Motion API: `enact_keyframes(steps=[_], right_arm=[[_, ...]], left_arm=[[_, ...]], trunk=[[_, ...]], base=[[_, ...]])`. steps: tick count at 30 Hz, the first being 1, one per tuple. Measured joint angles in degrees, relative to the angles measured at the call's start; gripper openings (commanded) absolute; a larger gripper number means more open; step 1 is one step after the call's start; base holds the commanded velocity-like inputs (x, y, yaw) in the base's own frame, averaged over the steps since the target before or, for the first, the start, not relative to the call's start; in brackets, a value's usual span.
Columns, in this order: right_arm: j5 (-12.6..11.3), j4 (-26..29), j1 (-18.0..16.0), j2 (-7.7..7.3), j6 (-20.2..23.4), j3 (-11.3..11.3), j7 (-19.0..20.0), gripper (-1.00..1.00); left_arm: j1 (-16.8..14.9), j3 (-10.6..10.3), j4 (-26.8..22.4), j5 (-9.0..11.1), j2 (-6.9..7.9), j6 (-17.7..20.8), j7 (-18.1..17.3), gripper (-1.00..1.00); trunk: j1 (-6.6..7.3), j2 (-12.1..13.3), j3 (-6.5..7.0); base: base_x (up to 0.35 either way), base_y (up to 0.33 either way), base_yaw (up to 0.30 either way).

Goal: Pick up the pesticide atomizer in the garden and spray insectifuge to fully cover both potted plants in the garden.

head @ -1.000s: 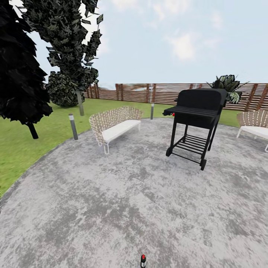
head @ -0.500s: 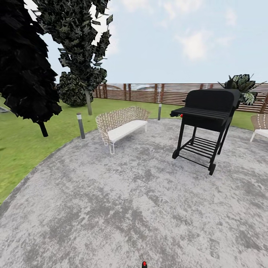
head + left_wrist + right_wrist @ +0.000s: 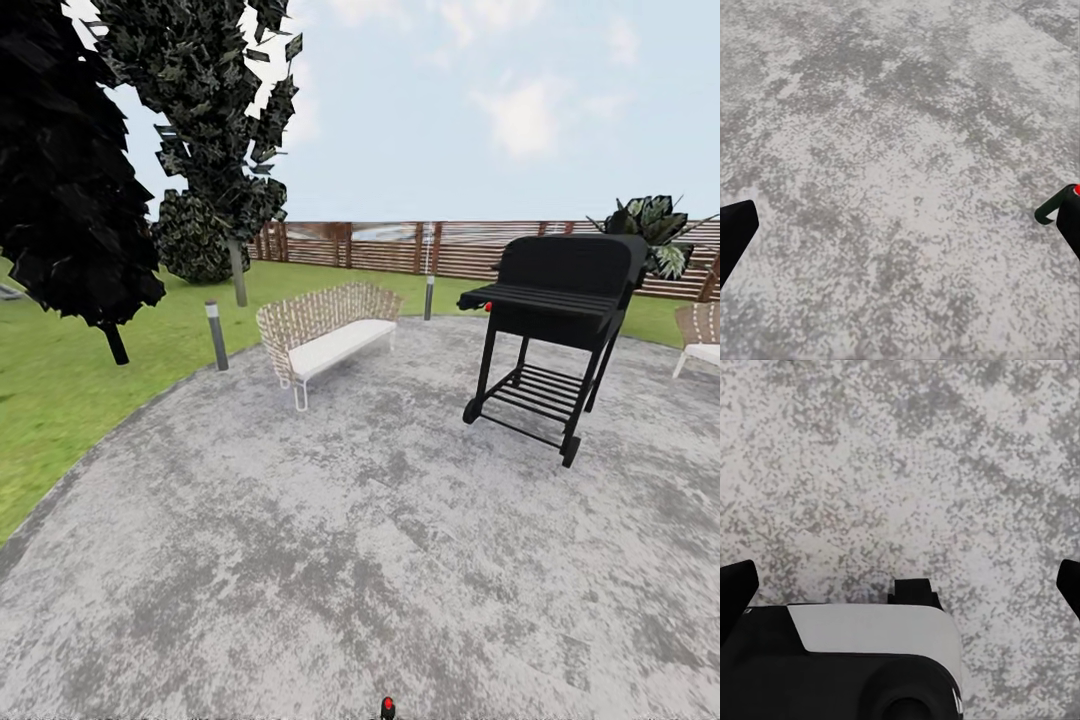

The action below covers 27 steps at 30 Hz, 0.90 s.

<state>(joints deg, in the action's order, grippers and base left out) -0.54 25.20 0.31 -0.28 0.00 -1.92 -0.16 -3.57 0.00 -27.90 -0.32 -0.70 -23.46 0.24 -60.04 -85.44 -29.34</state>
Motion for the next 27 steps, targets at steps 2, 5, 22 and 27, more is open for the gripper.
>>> enact_keyframes(steps=[2,5,22,27], right_arm=[[0.0,0.0,0.0,0.0,0.0,0.0,0.0,1.0],[0.0,0.0,0.0,0.0,0.0,0.0,0.0,1.0],[0.0,0.0,0.0,0.0,0.0,0.0,0.0,1.0],[0.0,0.0,0.0,0.0,0.0,0.0,0.0,1.0]], left_arm=[[0.0,0.0,0.0,0.0,0.0,0.0,0.0,1.0],[0.0,0.0,0.0,0.0,0.0,0.0,0.0,1.0],[0.0,0.1,0.0,0.0,0.0,0.0,0.0,1.0],[0.0,0.1,0.0,0.0,0.0,0.0,0.0,1.0]], trunk=[[-0.44,-0.8,-0.51],[-1.1,-2.0,-1.28],[-4.83,-8.8,-5.49],[-5.93,-10.8,-6.66]], base=[[0.0,0.0,0.0],[0.0,0.0,0.0],[0.0,0.0,-0.203],[0.0,0.0,-0.249]])
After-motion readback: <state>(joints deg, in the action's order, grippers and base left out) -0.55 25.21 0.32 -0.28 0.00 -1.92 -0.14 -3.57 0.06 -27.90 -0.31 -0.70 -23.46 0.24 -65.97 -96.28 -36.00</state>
